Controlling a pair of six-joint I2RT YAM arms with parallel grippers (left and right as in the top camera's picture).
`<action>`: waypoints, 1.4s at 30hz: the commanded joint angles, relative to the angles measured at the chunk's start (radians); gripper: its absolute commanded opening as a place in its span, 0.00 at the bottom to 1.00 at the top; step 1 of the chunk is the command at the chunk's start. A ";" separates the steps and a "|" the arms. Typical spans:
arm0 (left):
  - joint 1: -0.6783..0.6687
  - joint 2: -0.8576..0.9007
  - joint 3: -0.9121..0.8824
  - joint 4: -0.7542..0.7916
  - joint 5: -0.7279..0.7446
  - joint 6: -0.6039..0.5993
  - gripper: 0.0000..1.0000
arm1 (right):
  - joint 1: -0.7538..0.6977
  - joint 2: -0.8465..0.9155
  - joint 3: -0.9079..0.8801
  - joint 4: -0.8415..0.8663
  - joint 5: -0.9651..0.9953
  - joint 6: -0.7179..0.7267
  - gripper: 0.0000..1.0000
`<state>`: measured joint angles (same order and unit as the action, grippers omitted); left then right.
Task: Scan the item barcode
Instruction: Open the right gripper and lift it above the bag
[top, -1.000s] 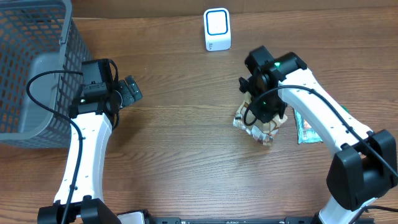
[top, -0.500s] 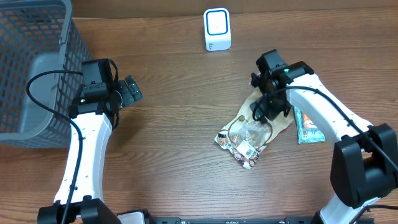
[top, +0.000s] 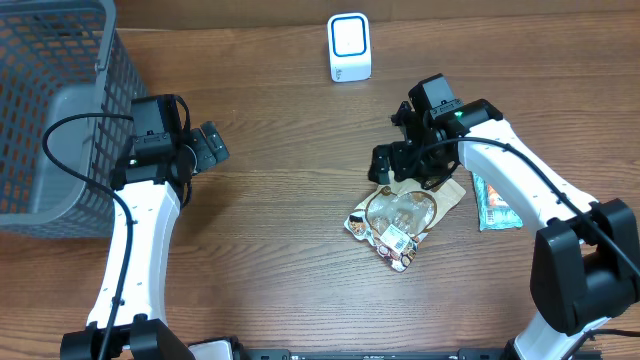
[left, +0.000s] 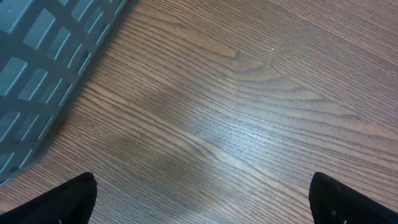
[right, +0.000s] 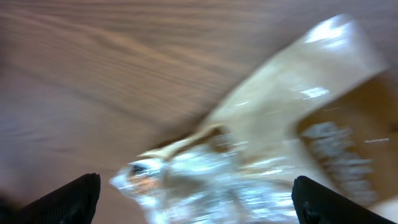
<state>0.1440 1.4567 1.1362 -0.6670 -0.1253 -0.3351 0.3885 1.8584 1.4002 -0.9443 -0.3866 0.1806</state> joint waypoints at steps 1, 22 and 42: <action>-0.001 -0.003 0.015 -0.002 -0.015 -0.009 1.00 | 0.023 0.001 -0.010 0.001 -0.130 0.126 0.99; -0.001 -0.003 0.015 -0.002 -0.015 -0.009 1.00 | 0.119 0.001 -0.164 -0.083 0.557 0.274 0.78; -0.001 -0.003 0.015 -0.002 -0.015 -0.009 1.00 | 0.113 -0.022 -0.051 -0.095 0.558 0.185 1.00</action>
<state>0.1440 1.4567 1.1362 -0.6670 -0.1253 -0.3347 0.5091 1.8580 1.3289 -1.0599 0.1581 0.3668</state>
